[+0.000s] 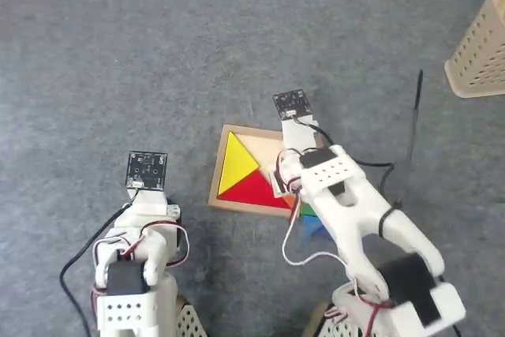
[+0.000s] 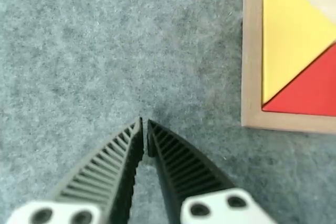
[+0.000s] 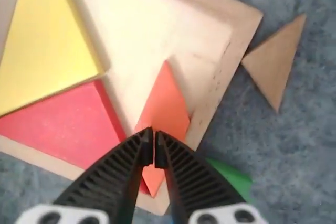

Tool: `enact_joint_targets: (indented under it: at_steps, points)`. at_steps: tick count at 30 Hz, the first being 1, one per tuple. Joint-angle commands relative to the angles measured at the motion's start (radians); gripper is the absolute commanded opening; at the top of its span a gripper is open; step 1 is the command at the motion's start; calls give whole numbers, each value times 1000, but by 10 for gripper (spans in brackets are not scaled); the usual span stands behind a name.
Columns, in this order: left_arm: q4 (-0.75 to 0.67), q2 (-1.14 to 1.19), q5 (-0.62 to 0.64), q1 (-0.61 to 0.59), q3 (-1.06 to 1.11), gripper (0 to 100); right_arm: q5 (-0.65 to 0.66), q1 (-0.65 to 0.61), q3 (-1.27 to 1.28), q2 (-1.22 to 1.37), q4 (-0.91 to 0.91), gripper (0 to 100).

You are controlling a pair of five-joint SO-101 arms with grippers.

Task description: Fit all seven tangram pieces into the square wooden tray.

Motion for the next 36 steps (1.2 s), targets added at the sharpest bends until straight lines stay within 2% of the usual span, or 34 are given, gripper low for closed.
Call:
enact_joint_targets:
  at_steps: [1, 7, 10, 16, 22, 28, 32, 36]
  points:
    - [8, -18, -3, 5, -10, 17, 21, 8, 9, -151, 16, 6]
    - [8, -18, -3, 5, -10, 17, 40, 71, 97, -374, 18, 6]
    - [8, -18, -3, 5, -10, 17, 195, 166, 146, -446, 16, 7]
    - [8, -18, -3, 5, -10, 17, 192, 298, 133, -384, 82, 11]
    - [8, -18, -3, 5, -10, 17, 241, 268, 71, -225, 179, 135]
    - [8, -18, -3, 5, -10, 17, 273, 180, 71, -180, 170, 130]
    - [8, -18, -3, 5, -10, 17, 275, 173, 61, -182, 163, 132]
    - [8, -18, -3, 5, -10, 17, 269, 173, -84, -170, 193, 156]
